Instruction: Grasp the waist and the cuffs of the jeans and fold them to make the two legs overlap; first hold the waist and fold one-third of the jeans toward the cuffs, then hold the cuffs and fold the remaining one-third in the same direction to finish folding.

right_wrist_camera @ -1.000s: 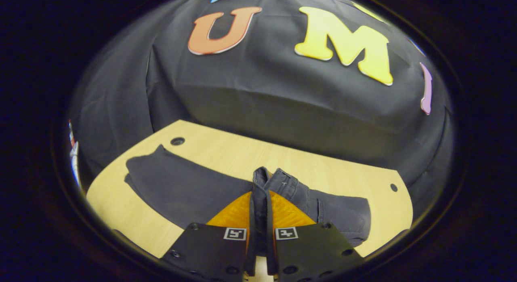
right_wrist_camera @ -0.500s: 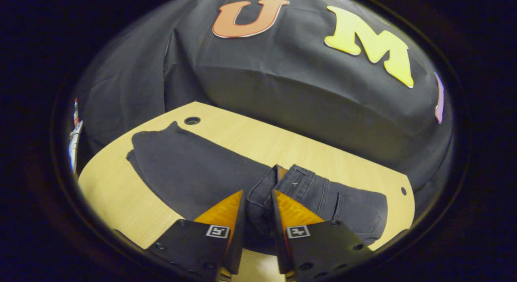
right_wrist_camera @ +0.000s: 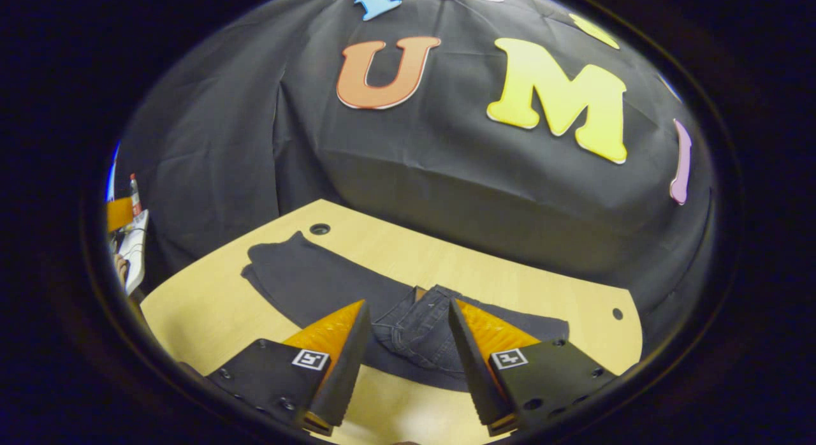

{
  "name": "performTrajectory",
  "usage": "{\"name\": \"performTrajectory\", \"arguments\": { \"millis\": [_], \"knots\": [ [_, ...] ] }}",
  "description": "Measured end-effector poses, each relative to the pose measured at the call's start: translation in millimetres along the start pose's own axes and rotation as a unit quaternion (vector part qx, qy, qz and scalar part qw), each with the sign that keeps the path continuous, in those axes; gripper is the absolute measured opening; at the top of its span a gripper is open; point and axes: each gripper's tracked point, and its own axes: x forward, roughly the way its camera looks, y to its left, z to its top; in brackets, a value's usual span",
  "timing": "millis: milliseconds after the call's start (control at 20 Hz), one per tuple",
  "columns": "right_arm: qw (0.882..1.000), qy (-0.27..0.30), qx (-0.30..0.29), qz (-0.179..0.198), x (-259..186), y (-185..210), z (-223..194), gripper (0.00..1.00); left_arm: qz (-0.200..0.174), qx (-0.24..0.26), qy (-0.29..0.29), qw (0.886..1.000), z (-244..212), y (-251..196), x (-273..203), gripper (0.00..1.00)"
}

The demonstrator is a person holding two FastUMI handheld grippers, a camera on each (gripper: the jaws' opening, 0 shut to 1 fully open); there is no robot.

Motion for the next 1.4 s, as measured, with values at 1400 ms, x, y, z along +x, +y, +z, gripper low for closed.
{"name": "performTrajectory", "arguments": {
  "millis": [1400],
  "knots": [
    [0.995, 0.021, 0.094, -0.004, -156, -132, 23, 0.98, -0.009, -0.412, 0.188, 0.892, -122, 12, 212, 0.98]
  ]
}}
